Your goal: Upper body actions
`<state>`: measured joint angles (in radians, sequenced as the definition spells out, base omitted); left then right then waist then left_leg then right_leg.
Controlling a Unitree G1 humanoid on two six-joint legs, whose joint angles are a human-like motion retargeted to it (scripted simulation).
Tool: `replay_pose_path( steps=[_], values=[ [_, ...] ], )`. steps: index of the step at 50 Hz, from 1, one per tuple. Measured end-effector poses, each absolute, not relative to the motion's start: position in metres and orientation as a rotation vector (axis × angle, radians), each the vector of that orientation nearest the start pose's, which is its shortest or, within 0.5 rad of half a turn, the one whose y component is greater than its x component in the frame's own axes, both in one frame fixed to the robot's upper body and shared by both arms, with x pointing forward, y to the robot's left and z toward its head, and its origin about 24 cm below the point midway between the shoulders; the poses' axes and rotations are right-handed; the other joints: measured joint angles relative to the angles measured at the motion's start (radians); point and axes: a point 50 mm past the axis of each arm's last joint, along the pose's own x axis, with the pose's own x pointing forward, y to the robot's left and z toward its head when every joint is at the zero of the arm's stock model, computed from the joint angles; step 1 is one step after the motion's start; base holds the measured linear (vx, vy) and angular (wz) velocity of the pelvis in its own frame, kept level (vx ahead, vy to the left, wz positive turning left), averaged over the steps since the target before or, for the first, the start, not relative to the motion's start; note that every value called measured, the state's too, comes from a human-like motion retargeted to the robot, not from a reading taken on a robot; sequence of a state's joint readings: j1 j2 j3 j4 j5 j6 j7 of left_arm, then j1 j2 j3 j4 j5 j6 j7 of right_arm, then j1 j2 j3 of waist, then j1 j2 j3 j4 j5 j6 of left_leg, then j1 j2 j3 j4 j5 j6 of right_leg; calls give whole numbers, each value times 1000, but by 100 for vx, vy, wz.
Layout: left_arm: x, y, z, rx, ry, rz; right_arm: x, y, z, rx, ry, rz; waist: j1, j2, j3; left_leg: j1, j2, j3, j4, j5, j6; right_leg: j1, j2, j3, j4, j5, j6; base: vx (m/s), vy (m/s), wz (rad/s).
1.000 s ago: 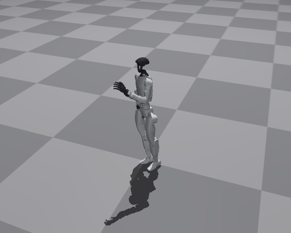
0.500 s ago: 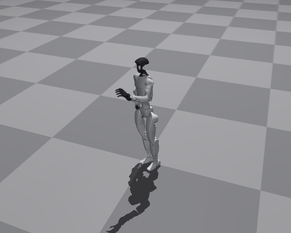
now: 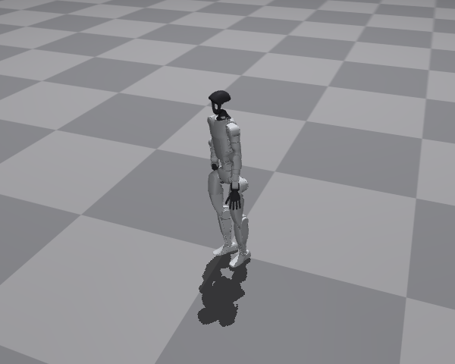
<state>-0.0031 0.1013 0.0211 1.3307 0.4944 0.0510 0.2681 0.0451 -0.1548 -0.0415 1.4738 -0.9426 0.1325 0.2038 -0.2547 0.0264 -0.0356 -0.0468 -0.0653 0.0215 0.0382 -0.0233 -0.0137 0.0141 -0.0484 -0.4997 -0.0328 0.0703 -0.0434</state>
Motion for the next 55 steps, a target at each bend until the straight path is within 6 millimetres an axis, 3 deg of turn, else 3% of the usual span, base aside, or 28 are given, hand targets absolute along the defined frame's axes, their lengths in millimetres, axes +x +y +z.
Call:
replay_pose_path(
  steps=[5, 9, 12, 15, 23, 33, 41, 49, 55],
  values=[
    [18, 192, -178, 300, 1665, 24, 2, -218, -175, -723, 1687, 690, -33, 0, 7, -4, -1, -37, 4, 6, -1, 1, -9, -35, 0, 7, 7, -3, -2, 36],
    [3, 188, -177, 213, 1721, -4, 7, -220, -175, -733, 1674, 669, -13, -4, 7, -1, -1, 1, 1, 2, 0, 6, 3, 0, -4, -2, -1, 1, 1, -56],
    [5, 193, -178, 366, 1667, -92, 9, -222, -175, -733, 1658, 634, 121, -9, 5, 10, 24, 138, -3, -19, -5, 5, 17, 138, 1, -17, 3, -1, 3, -201],
    [8, 193, -179, 505, 1593, -186, 6, -222, -175, -718, 1655, 593, 120, -11, 7, 12, 20, 131, -2, -18, -4, 7, 17, 130, 1, -17, 0, 0, 0, -12],
    [5, 152, -182, 288, 1619, -276, 0, -216, -176, -667, 1688, 606, 134, -16, -3, 23, 10, 134, -13, -24, -2, 12, 26, 132, -8, -22, -11, 0, 0, 0],
    [24, 181, -181, 523, 1576, -399, 4, -216, -176, -766, 1647, 688, 118, -20, -11, 3, 8, 109, 1, -16, -1, 17, 19, 104, -12, -20, -4, 0, 0, 9],
    [29, 175, -181, 417, 1591, -335, 3, -215, -176, -722, 1661, 660, 129, -34, -13, -6, -1, 105, 7, -15, 3, 12, 10, 115, -12, -18, 4, -1, 1, -2],
    [33, 170, -181, 456, 1587, -400, 6, -216, -176, -712, 1647, 641, 157, -50, -4, -17, -8, 115, 11, -21, 10, -5, -1, 147, 2, -19, 17, -8, 8, -9],
    [37, 172, -180, 389, 1588, -361, 23, -212, -177, -751, 1579, 653, 173, -45, 6, -45, 25, 139, 7, -21, 12, -83, 15, 216, 72, -5, 32, -16, 8, -29]
  ],
)
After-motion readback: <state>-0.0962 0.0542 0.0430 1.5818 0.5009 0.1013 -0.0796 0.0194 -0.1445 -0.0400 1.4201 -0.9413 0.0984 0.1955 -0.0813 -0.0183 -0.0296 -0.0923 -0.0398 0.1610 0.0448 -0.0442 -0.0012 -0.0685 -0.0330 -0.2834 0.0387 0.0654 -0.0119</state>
